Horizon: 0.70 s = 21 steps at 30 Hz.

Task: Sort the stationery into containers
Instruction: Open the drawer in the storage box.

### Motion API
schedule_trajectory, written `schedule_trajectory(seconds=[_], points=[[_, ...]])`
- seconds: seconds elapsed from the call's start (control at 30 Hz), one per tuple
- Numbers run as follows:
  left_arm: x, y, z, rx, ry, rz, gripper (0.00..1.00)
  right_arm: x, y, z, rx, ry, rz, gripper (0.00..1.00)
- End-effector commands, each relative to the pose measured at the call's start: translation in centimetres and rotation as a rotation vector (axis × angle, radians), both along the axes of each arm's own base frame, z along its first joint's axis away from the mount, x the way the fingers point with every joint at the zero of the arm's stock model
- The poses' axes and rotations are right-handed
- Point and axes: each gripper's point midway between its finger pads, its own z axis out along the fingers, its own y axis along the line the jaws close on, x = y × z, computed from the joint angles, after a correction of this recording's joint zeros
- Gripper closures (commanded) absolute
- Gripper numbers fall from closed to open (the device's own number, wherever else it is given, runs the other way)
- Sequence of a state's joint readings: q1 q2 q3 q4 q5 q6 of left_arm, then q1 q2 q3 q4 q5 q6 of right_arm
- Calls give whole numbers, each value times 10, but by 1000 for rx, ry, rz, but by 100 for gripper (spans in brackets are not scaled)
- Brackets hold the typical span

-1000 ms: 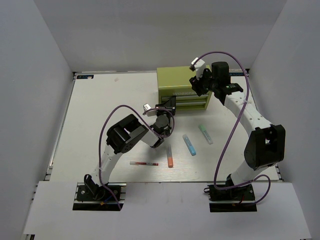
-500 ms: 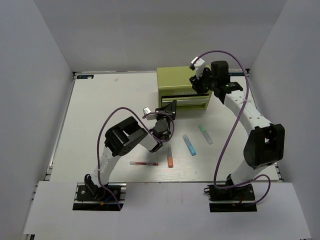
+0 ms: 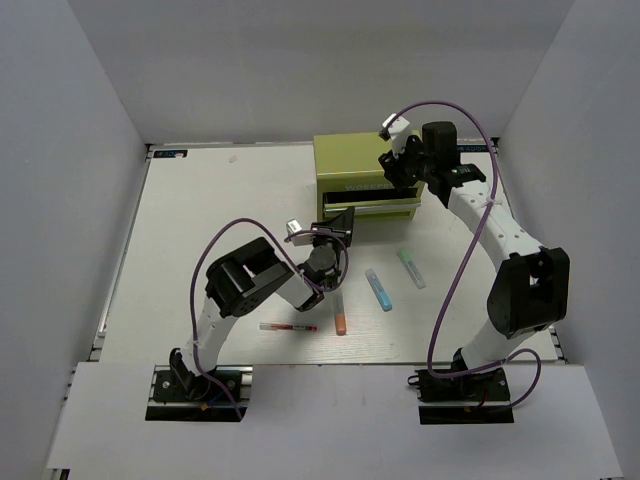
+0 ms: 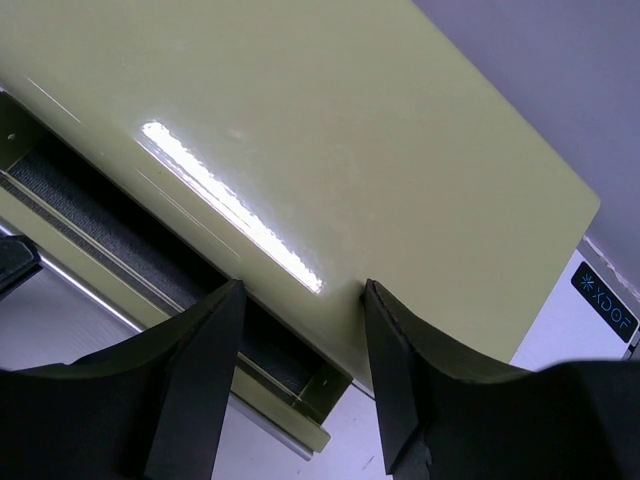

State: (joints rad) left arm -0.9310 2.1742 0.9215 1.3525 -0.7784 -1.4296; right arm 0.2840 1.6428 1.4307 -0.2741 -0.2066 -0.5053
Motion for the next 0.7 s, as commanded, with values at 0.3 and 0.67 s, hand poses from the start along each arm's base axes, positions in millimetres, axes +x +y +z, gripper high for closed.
schedule_trajectory(seconds=[0.3, 0.67], points=[[-46, -22, -6, 138, 30, -165, 100, -13, -7, -34, -29, 131, -38, 41], [-51, -18, 18, 158, -9, -172, 27, -16, -9, -32, -27, 115, -33, 36]])
